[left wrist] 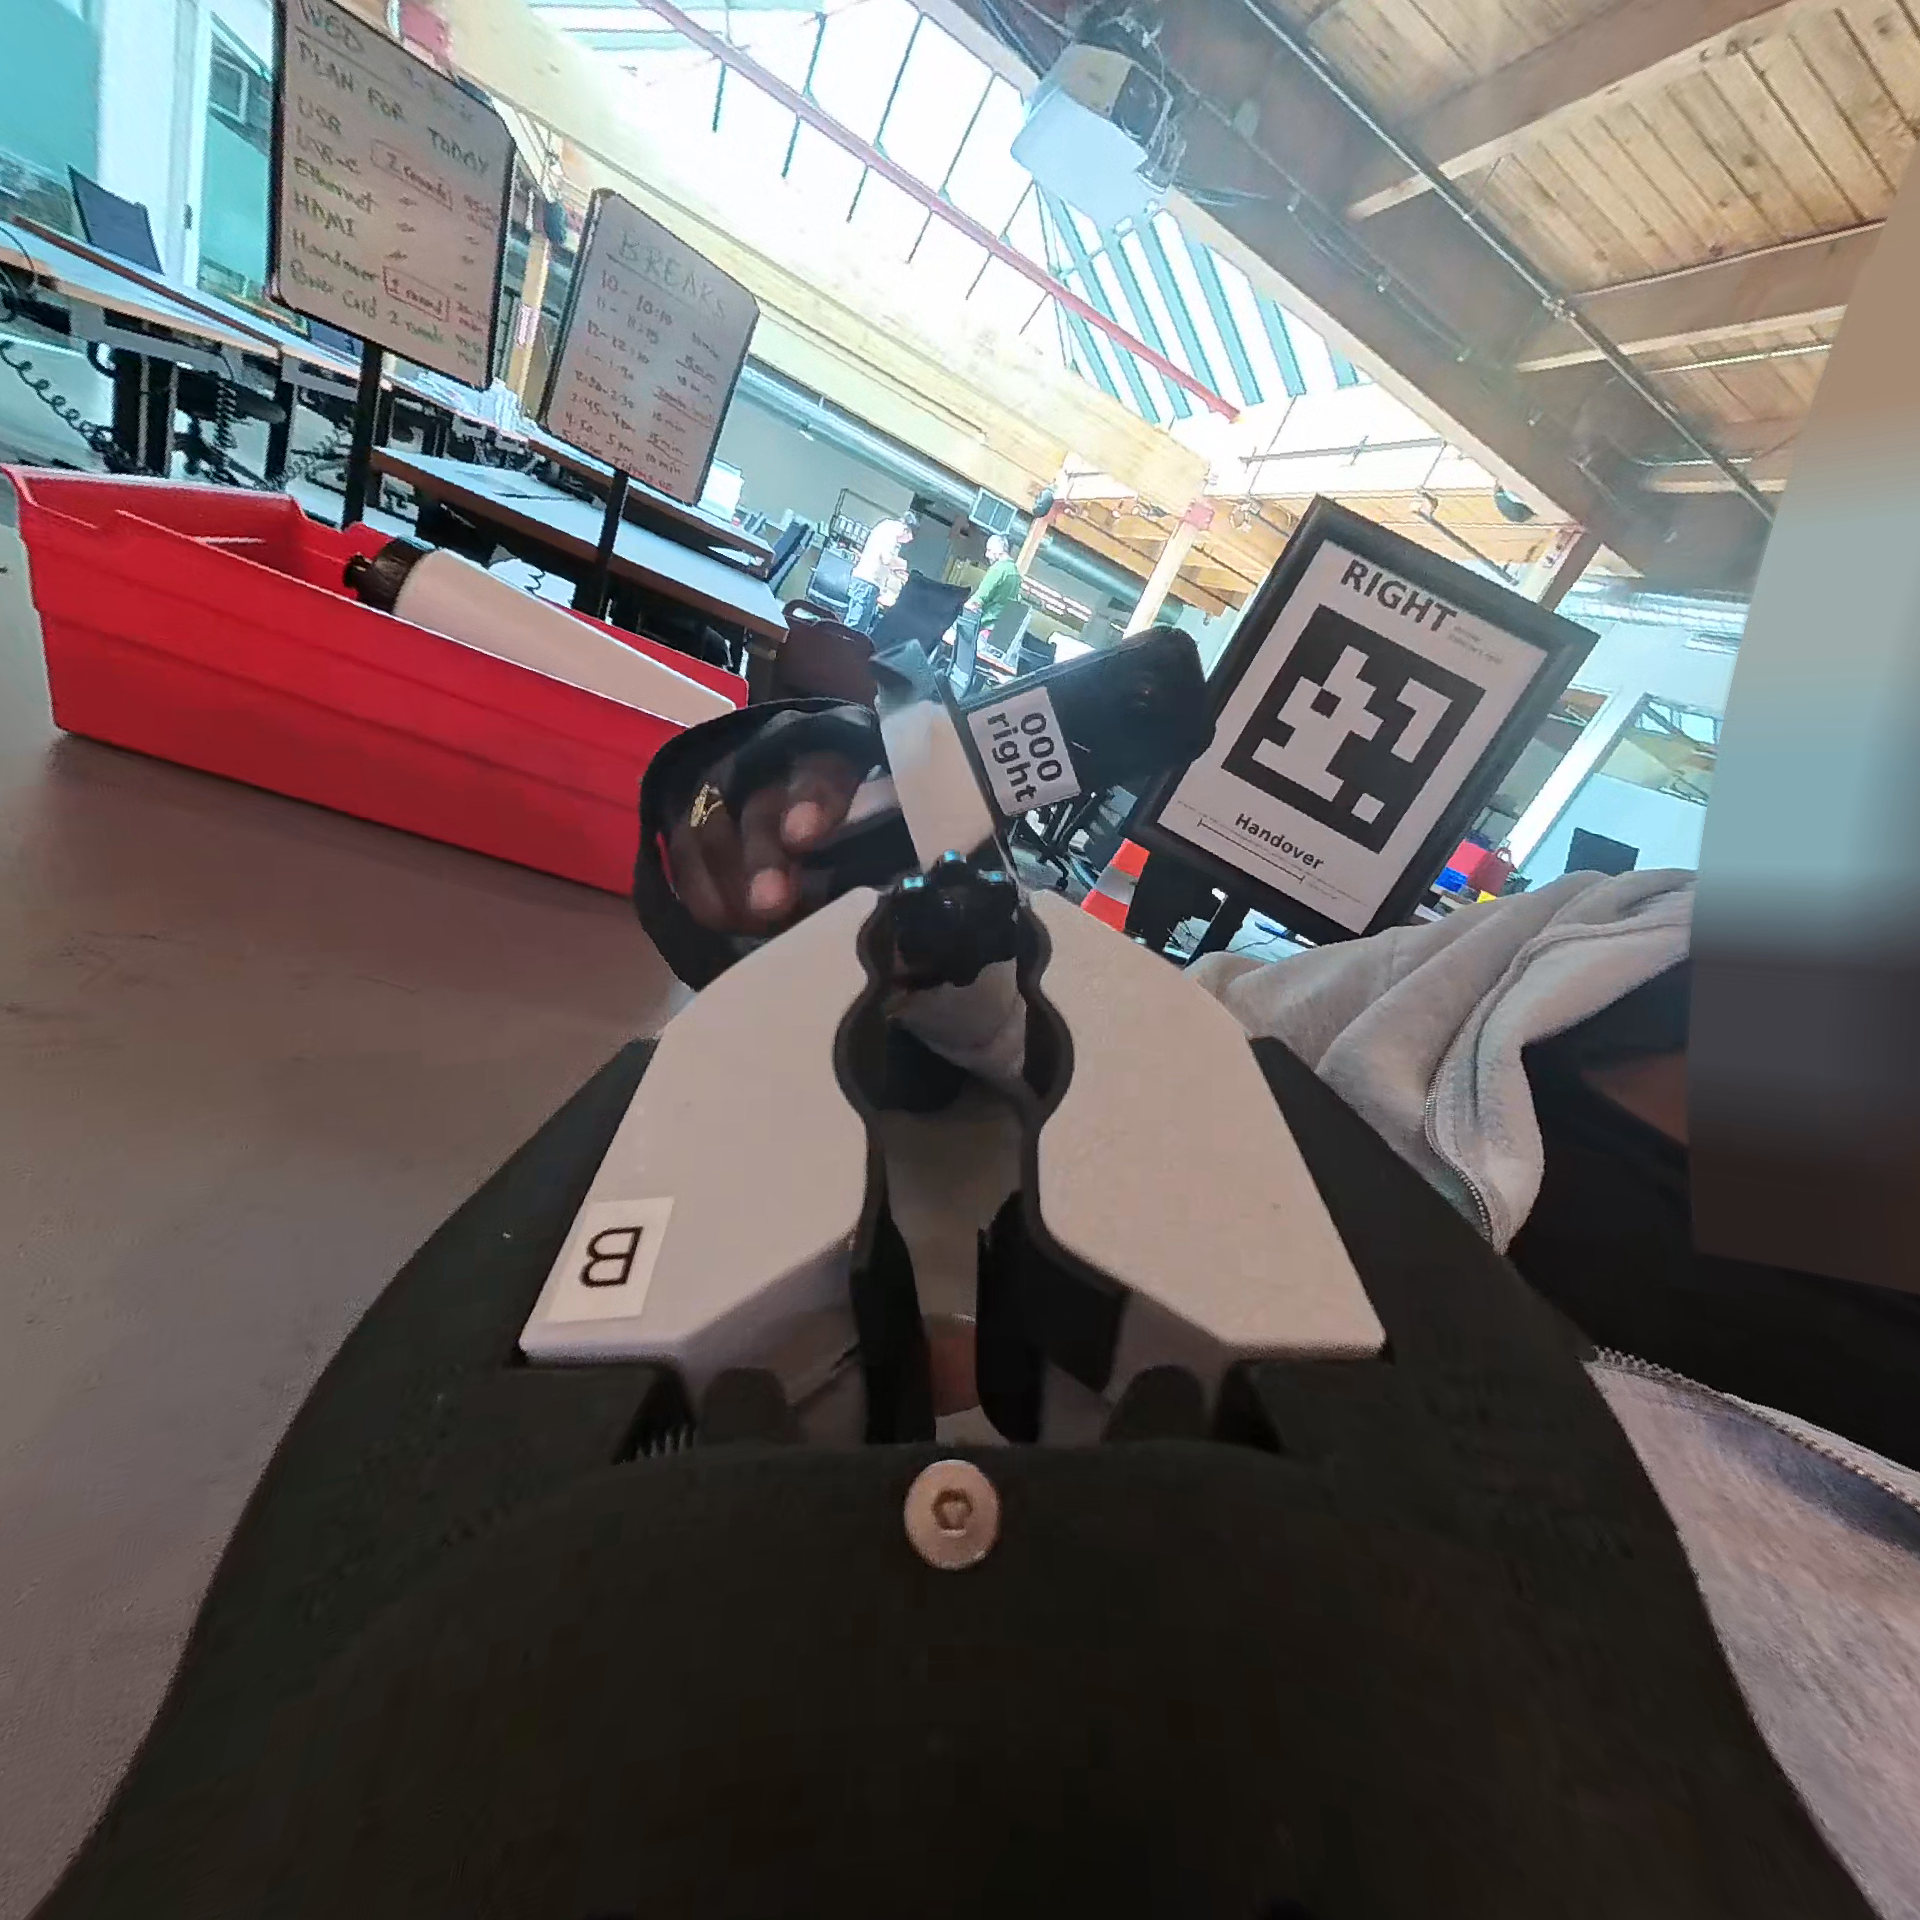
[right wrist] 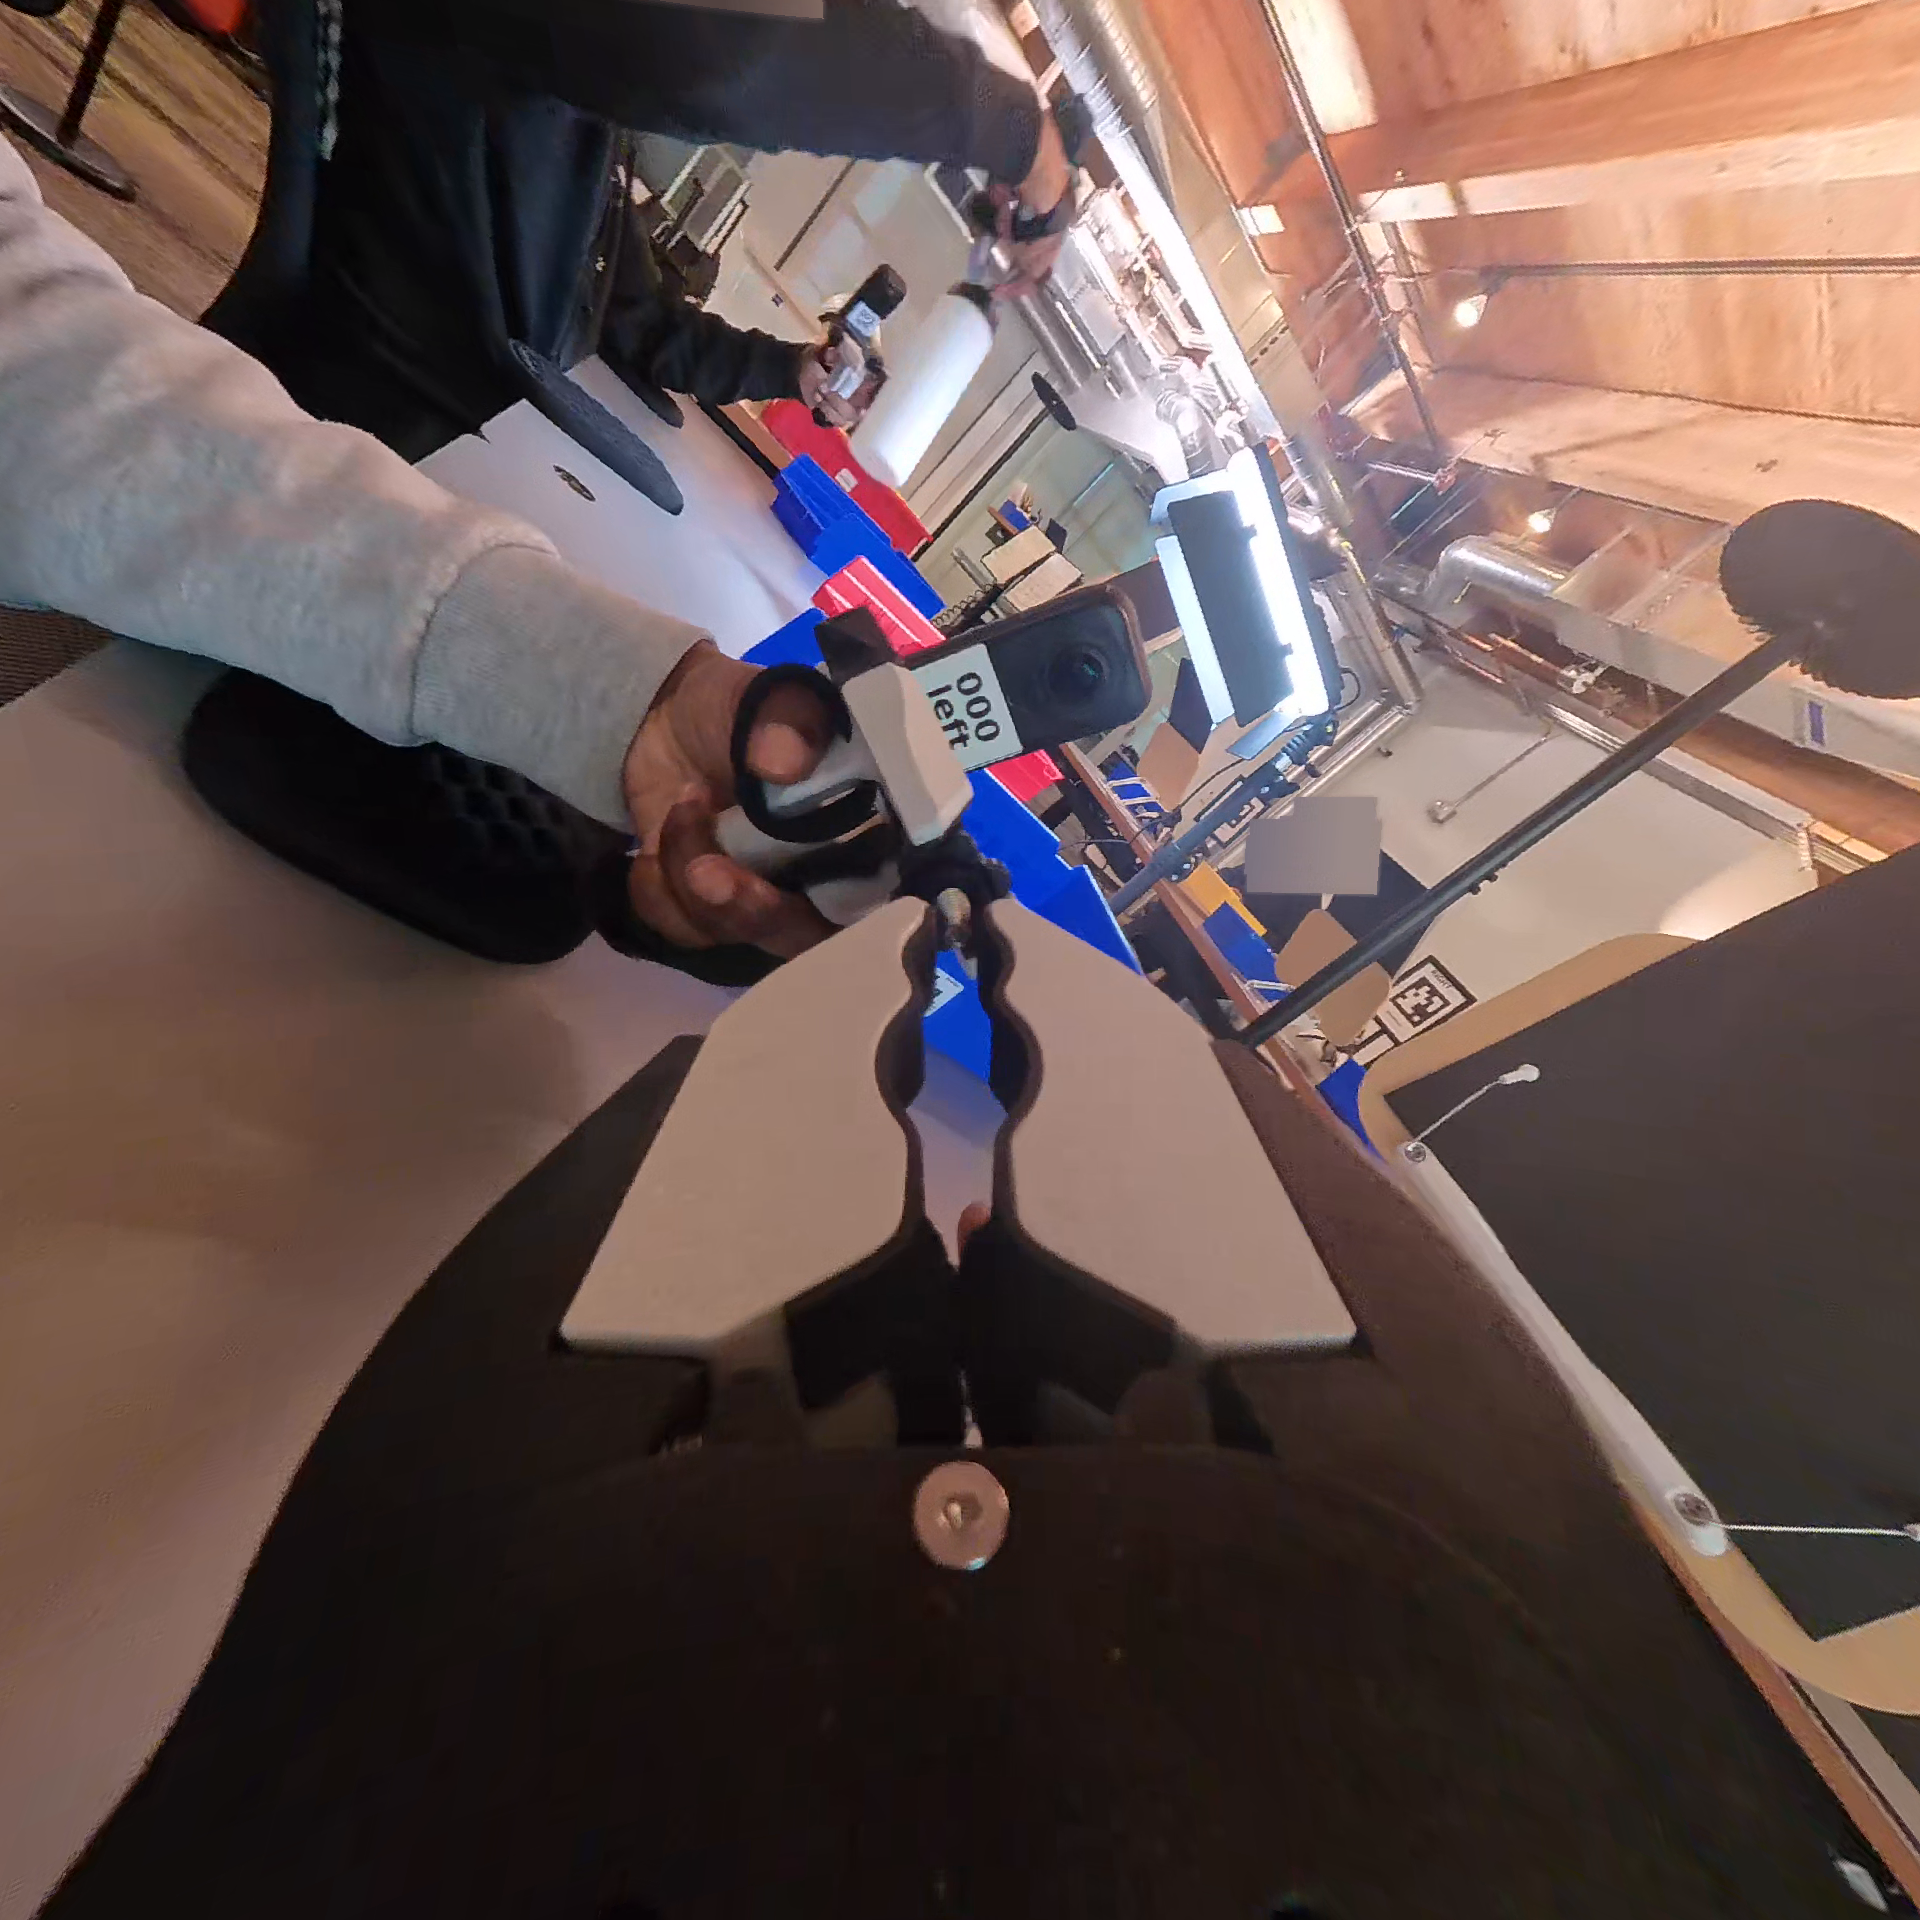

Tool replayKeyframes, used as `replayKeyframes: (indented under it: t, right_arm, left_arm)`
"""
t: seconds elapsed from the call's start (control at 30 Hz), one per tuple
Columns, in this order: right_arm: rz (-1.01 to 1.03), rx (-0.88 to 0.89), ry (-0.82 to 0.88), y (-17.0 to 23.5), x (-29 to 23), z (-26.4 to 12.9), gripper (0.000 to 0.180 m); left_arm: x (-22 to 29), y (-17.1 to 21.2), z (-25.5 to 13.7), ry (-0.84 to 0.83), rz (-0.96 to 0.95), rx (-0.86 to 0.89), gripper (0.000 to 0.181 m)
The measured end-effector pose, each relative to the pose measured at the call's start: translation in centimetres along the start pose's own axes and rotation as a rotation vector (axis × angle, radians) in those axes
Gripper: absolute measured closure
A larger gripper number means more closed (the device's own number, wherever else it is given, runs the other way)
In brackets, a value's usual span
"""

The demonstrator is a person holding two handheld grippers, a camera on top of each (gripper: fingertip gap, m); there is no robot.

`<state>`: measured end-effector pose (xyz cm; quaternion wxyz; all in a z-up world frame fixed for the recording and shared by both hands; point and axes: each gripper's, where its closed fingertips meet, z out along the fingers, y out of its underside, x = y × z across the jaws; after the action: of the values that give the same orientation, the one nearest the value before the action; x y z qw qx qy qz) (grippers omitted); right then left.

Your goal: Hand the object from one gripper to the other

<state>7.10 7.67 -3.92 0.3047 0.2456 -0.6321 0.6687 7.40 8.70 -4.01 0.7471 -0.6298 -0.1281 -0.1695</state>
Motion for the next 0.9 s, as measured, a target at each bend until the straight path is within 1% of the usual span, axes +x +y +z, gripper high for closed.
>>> replayKeyframes:
  t: [0.03, 0.1, 0.17, 0.2, 0.23, 0.3, 0.37, 0.4, 0.47, 0.57, 0.67, 0.7, 0.73, 0.8, 0.87, 0.9]
  right_arm:
    - [0.008, -0.002, -0.006, 0.0, -0.1, 0.0, 0.174]
    - [0.059, -0.004, -0.014, 0.0, 0.0, 0.1, 0.173]
    - [0.190, 0.013, -0.030, 0.0, 0.4, 0.0, 0.173]
    - [0.292, 0.020, -0.052, 0.1, 0.6, -0.1, 0.174]
    - [0.410, 0.021, -0.086, 0.4, 0.7, -0.1, 0.174]
    - [0.644, 0.040, -0.170, 0.7, 0.7, -0.3, 0.174]
    - [0.866, 0.076, -0.256, 0.6, 0.6, -0.5, 0.174]
    - [0.945, 0.087, -0.285, 0.6, 0.5, -0.6, 0.174]
    - [1.017, 0.090, -0.316, 0.7, 0.3, -0.5, 0.174]
    - [1.014, 0.060, -0.315, 1.0, 0.0, -0.3, 0.174]
    - [0.993, 0.056, -0.310, 1.0, -0.1, -0.3, 0.174]
    - [0.954, 0.057, -0.301, 1.0, -0.1, -0.2, 0.174]
    - [0.883, 0.060, -0.277, 0.9, -0.1, -0.2, 0.168]
    - [0.650, 0.047, -0.180, 0.7, 0.2, 0.0, 0.156]
    - [0.365, 0.028, -0.067, 0.3, 0.5, 0.0, 0.158]
    - [0.254, 0.018, -0.041, 0.1, 0.4, 0.0, 0.160]
  left_arm:
    - [0.0, -0.1, 0.0, -0.003, 0.013, 0.006, 0.158]
    - [0.0, -0.2, 0.0, -0.024, 0.087, 0.007, 0.157]
    - [-0.4, 0.0, 0.3, -0.093, 0.242, -0.014, 0.135]
    - [-0.5, 0.2, 0.4, -0.130, 0.344, -0.032, 0.129]
    - [-0.6, 0.3, 0.5, -0.162, 0.447, -0.048, 0.127]
    - [-0.9, 0.5, 0.7, -0.215, 0.594, -0.077, 0.127]
    - [-1.1, 0.6, 0.8, -0.241, 0.653, -0.099, 0.128]
    - [-1.3, 0.6, 0.7, -0.257, 0.668, -0.106, 0.131]
    - [-1.6, 0.7, 0.7, -0.277, 0.682, -0.116, 0.139]
    - [-1.3, 0.5, 0.7, -0.258, 0.658, -0.101, 0.156]
    - [-1.2, 0.5, 0.6, -0.242, 0.591, -0.104, 0.156]
    - [-1.1, 0.4, 0.5, -0.232, 0.554, -0.093, 0.156]
    - [-1.1, 0.3, 0.5, -0.222, 0.503, -0.076, 0.156]
    - [-1.0, 0.1, 0.2, -0.179, 0.355, -0.050, 0.156]
    - [-1.0, 0.2, 0.1, -0.124, 0.183, -0.037, 0.156]
    - [-0.8, 0.1, 0.1, -0.093, 0.137, -0.027, 0.156]
